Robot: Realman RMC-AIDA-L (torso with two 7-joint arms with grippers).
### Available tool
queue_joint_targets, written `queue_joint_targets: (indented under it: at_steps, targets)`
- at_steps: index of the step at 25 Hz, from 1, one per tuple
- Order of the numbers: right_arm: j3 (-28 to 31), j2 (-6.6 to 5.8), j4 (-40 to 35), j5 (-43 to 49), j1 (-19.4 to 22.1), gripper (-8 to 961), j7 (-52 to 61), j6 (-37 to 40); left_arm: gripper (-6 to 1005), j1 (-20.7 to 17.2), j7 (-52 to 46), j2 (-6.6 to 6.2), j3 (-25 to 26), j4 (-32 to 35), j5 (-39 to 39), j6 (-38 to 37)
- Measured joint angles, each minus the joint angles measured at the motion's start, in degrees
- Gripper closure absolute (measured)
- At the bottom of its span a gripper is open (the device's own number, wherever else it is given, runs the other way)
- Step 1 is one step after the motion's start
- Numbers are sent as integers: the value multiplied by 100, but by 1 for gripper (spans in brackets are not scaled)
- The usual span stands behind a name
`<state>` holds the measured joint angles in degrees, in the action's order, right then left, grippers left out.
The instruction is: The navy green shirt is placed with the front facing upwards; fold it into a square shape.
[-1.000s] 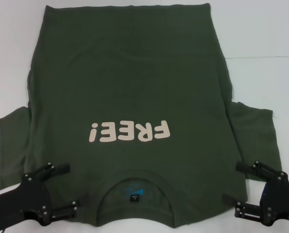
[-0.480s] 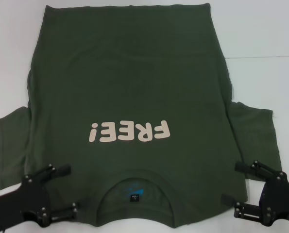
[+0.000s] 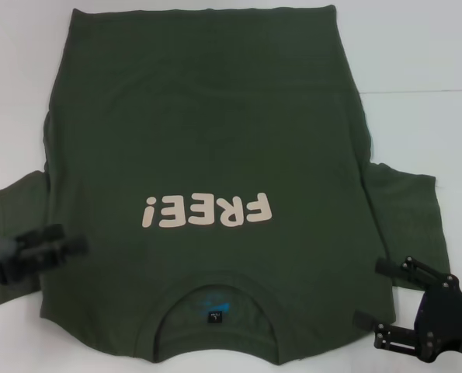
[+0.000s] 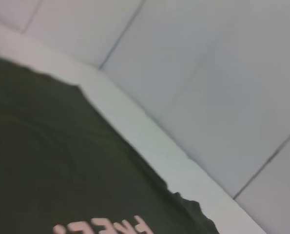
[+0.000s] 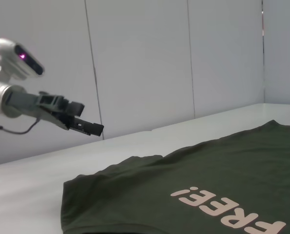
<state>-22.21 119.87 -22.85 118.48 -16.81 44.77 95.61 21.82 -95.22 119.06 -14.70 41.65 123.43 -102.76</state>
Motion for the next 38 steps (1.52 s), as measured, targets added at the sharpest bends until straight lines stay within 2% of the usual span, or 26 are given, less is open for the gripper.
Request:
queue_joint_targets:
  at_steps: [4, 8, 12, 19, 23, 38]
  targets:
    - [-13, 0, 0, 5, 7, 25, 15, 6, 52, 197, -1475, -250, -31, 486, 394, 40]
    - [-21, 0, 0, 9, 2, 25, 30, 9, 51, 474, -2887, -506, -19, 883, 1373, 153]
    - [-37, 0, 0, 17, -9, 25, 34, 10, 51, 677, -3526, -632, -5, 1078, 2140, 212]
    - [-37, 0, 0, 10, -8, 26, 40, 10, 52, 802, -3869, -632, -138, 1060, 2892, 802]
    - [-27, 0, -1, 8, -7, 26, 41, 10, 51, 764, -3998, -574, -485, 1042, 2954, 1183]
    - [0, 1, 0, 0, -14, 25, 49, -10, 52, 796, -4104, -539, -701, 807, 3091, 1527]
